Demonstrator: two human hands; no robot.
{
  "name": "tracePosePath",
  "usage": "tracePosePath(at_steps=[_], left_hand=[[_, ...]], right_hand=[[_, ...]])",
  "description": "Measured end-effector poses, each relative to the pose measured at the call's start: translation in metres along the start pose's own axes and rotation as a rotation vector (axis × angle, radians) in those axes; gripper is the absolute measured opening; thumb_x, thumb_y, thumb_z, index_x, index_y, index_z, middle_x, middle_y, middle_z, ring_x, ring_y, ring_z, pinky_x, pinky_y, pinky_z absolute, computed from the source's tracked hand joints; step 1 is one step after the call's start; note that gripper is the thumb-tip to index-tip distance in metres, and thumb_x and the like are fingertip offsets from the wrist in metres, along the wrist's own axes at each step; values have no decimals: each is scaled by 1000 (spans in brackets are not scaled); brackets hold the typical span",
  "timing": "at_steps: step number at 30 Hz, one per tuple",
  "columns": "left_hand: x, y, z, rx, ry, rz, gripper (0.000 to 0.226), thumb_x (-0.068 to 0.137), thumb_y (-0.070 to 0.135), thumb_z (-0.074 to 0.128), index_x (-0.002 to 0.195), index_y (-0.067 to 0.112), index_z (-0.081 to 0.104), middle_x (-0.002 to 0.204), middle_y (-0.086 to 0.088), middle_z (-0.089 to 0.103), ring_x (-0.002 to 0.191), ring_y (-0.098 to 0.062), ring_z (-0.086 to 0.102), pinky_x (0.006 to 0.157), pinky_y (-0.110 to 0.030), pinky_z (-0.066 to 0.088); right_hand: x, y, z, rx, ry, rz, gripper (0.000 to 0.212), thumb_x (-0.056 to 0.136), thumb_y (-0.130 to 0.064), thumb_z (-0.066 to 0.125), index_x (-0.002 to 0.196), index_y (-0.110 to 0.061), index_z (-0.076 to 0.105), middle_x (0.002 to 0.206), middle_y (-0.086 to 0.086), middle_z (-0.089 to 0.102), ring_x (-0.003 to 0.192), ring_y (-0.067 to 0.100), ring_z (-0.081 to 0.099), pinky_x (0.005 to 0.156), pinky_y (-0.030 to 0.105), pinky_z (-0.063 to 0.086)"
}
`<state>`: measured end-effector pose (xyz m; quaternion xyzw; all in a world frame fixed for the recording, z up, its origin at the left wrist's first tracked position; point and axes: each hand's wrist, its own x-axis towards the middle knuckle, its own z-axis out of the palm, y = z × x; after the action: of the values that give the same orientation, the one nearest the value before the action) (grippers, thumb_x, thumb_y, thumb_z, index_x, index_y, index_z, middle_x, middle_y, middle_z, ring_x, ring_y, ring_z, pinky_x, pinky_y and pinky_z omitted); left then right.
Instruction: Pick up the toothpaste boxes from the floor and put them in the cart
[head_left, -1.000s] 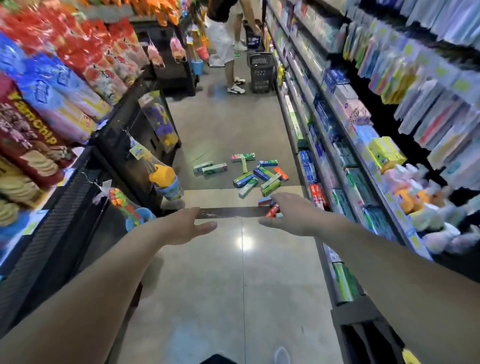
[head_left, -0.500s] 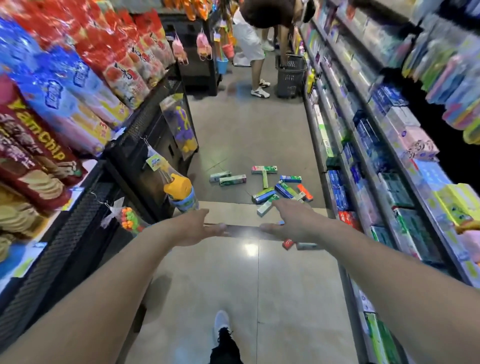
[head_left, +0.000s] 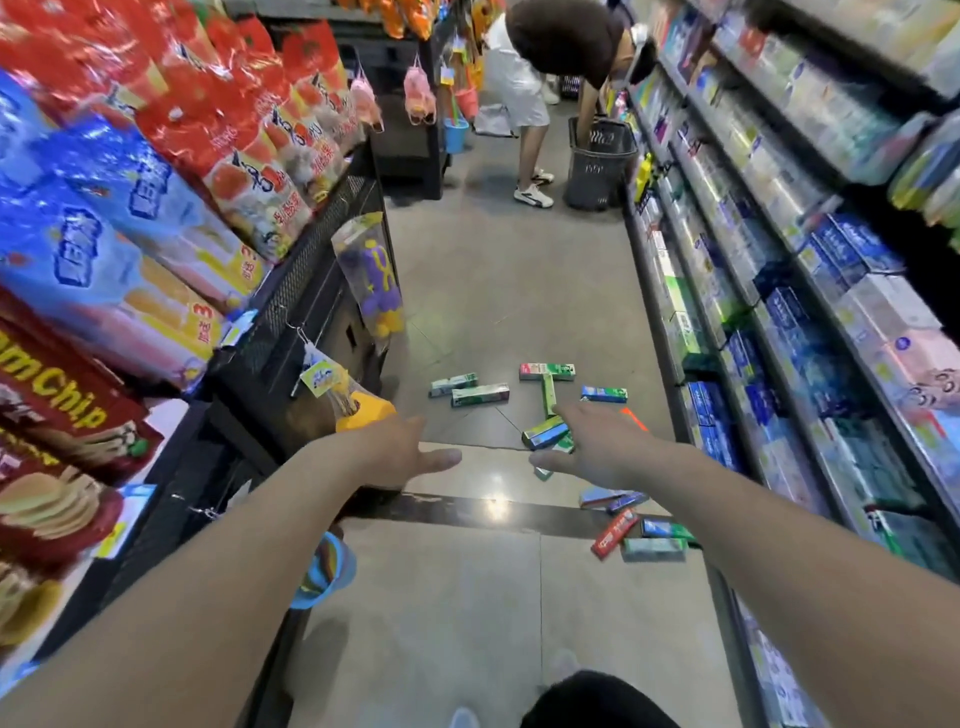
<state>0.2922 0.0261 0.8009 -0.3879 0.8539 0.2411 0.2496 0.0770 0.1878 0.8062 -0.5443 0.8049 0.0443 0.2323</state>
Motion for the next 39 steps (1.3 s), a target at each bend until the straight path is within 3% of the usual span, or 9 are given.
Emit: tracePosePath(at_steps=[6, 9, 13, 17, 22, 27, 31, 34, 39], left_hand=[[82, 22, -54, -4, -27, 16, 92, 89, 74, 41, 157, 17, 17, 159, -8, 30, 144, -27, 32, 112, -37, 30], [121, 36, -83, 1, -36, -6, 89, 88, 74, 43, 155, 19, 23, 154, -10, 38, 139, -29, 40, 110, -38, 34], [172, 45, -121, -56, -65, -30, 94, 74, 84, 45, 146, 24, 41, 141, -6, 53, 124, -27, 53, 105, -43, 43], [224, 54, -153, -94, -72, -61, 87, 78, 81, 49, 141, 21, 46, 137, -5, 56, 121, -28, 55, 103, -40, 44], [285, 50, -175, -152, -70, -54, 110, 48, 96, 41, 136, 30, 50, 132, 0, 60, 120, -26, 56, 104, -42, 45], [345, 39, -210, -115, -155, -40, 80, 81, 76, 50, 137, 19, 49, 133, -8, 58, 122, -30, 55, 105, -42, 44], [409, 17, -233, -96, -190, -28, 107, 59, 91, 40, 139, 20, 49, 139, -7, 55, 126, -28, 52, 108, -40, 41], [456, -1, -254, -52, -237, -26, 81, 89, 70, 47, 146, 14, 39, 149, -10, 44, 136, -29, 42, 109, -33, 35], [543, -35, -262, -4, -265, 10, 86, 90, 68, 48, 153, 14, 26, 157, -13, 30, 145, -28, 29, 117, -42, 28]], right_hand=[[87, 30, -31, 40, -37, -8, 92, 86, -75, 44, 154, -16, 22, 157, 4, 31, 139, 25, 36, 107, 37, 33], [136, 52, -51, 101, -57, -22, 91, 87, -73, 47, 154, -17, 21, 161, 4, 24, 146, 23, 25, 113, 39, 27], [194, 75, -82, 160, -100, -53, 82, 89, -68, 49, 150, -17, 29, 156, 7, 31, 142, 25, 29, 109, 38, 30], [254, 97, -100, 132, -128, -85, 92, 86, -75, 46, 153, -16, 25, 158, 6, 29, 142, 28, 30, 113, 40, 30], [315, 121, -114, 129, -164, -77, 97, 84, -76, 46, 155, -15, 20, 160, 6, 26, 147, 25, 23, 115, 39, 26], [383, 126, -124, 123, -187, -59, 98, 83, -78, 44, 155, -15, 20, 160, 6, 26, 145, 26, 24, 116, 44, 27], [441, 121, -127, 119, -175, -16, 104, 77, -82, 48, 152, -14, 25, 156, 7, 32, 143, 28, 28, 114, 45, 30], [485, 119, -127, 168, -187, 50, 102, 76, -78, 56, 151, -15, 28, 156, 9, 33, 142, 28, 31, 113, 42, 32], [558, 116, -108, 342, -166, 252, 88, 78, -69, 65, 140, -12, 43, 143, 9, 48, 131, 27, 44, 104, 39, 40]])
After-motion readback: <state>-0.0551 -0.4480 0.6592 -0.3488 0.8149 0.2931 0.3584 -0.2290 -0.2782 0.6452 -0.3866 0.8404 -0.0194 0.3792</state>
